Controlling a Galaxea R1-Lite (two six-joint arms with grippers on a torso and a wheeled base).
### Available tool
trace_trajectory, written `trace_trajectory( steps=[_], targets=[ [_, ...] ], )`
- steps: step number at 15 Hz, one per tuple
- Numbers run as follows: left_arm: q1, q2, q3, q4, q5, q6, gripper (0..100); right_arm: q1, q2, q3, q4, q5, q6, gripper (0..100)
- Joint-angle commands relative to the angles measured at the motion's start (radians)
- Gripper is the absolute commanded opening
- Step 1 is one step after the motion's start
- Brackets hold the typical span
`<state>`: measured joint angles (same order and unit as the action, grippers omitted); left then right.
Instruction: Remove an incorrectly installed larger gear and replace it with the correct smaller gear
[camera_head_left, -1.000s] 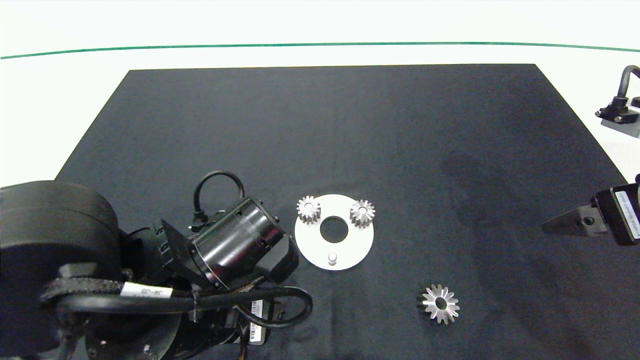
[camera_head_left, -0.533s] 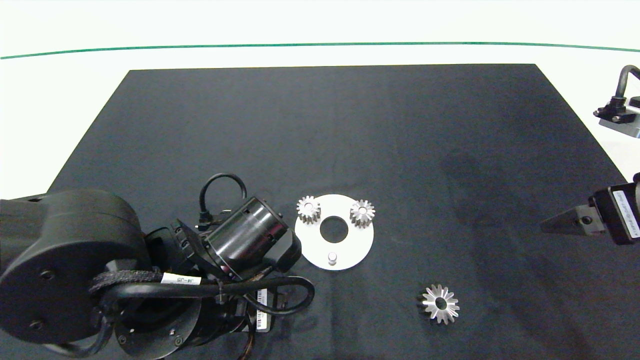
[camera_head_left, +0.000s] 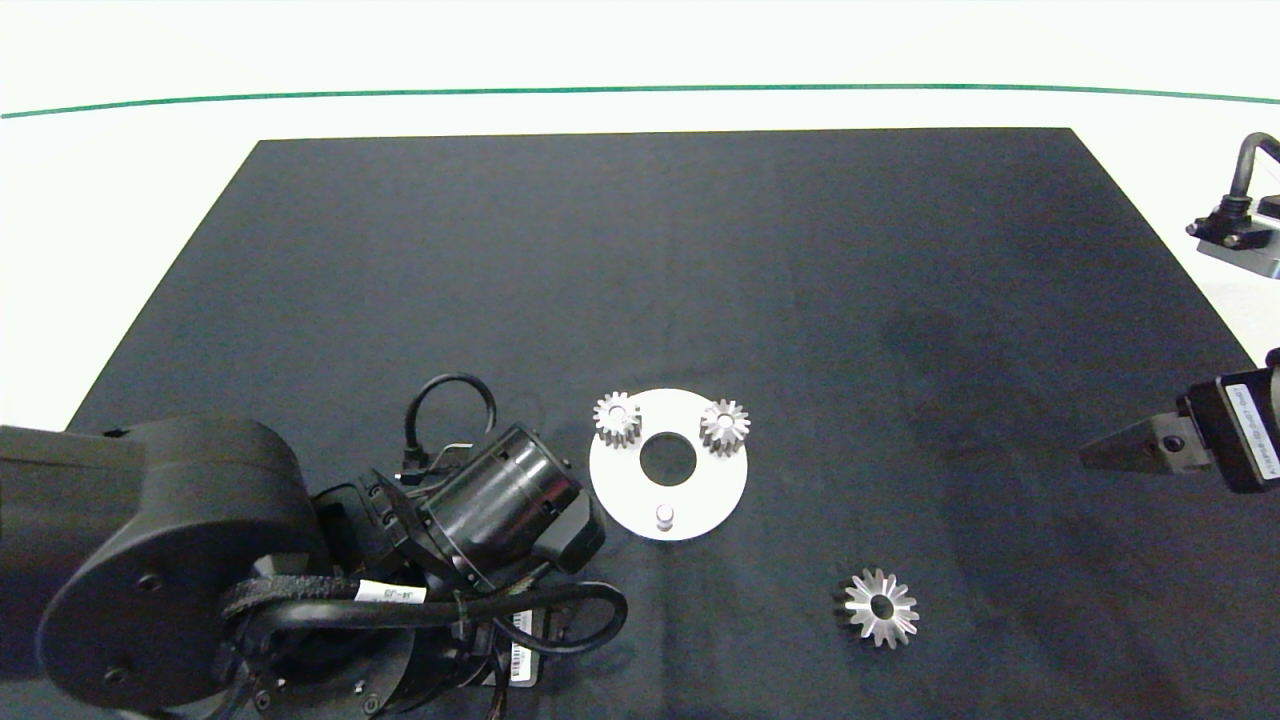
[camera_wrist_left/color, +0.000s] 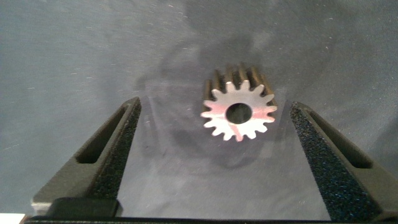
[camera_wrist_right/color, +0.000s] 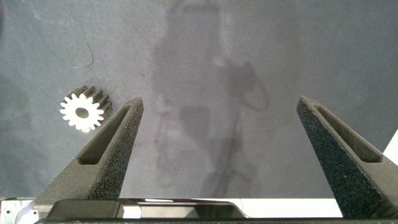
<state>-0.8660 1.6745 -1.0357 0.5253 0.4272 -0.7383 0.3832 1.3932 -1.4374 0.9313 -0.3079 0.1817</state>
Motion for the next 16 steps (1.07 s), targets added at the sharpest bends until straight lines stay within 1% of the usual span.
trace_trajectory(
  steps=[1, 16],
  targets=[
    [0.004, -0.007, 0.056, -0.068, 0.001, -0.003, 90, 0.003, 0.006, 0.0, 0.004, -0.002, 0.001, 100],
    [0.001, -0.019, 0.048, -0.068, 0.001, 0.0, 60, 0.019, 0.006, 0.003, 0.004, 0.0, 0.002, 100]
  ],
)
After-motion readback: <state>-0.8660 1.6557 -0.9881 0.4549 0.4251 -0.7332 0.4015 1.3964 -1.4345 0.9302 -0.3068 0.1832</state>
